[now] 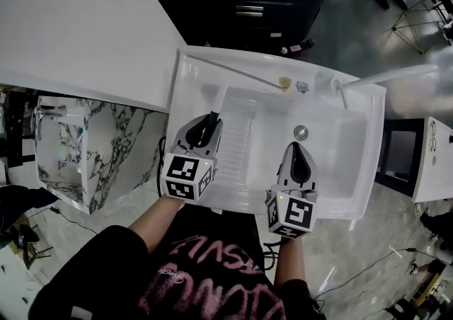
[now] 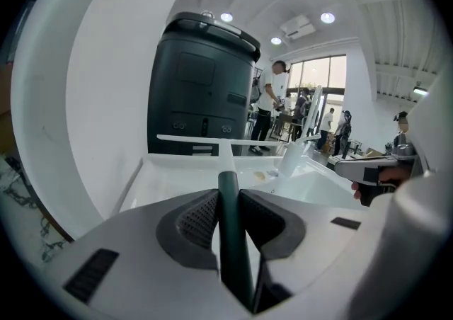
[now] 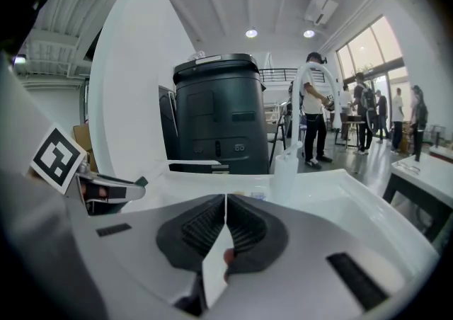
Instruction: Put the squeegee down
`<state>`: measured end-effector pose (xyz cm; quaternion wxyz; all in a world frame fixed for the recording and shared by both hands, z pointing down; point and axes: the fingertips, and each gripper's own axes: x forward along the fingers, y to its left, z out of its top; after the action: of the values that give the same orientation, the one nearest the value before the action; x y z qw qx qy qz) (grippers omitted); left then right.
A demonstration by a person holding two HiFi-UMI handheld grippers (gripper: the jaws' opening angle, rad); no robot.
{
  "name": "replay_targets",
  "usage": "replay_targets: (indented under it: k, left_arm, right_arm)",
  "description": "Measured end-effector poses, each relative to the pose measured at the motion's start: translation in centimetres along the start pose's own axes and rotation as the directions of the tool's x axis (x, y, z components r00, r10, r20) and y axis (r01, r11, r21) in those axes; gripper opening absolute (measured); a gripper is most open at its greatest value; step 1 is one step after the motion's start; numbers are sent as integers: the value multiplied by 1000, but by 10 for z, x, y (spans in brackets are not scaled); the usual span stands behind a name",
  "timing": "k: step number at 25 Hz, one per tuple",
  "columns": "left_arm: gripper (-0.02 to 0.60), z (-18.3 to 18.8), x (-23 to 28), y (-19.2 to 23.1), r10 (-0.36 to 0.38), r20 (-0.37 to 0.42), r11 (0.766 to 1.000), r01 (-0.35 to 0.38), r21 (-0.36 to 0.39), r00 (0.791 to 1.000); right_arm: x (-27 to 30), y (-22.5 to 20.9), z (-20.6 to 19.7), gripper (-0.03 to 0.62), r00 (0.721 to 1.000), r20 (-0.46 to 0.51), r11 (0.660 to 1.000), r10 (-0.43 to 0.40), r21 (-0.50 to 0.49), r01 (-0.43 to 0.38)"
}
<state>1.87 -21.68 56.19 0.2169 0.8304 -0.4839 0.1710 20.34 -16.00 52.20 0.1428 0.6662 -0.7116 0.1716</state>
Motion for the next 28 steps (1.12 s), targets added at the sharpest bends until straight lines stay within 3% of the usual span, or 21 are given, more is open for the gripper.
replay_targets:
  k: [28]
  left_arm:
    - [97, -33, 46, 10, 53, -130, 998, -56, -26, 990]
  right_arm:
    - [38, -11, -31, 21, 997, -68, 999, 42, 36, -40]
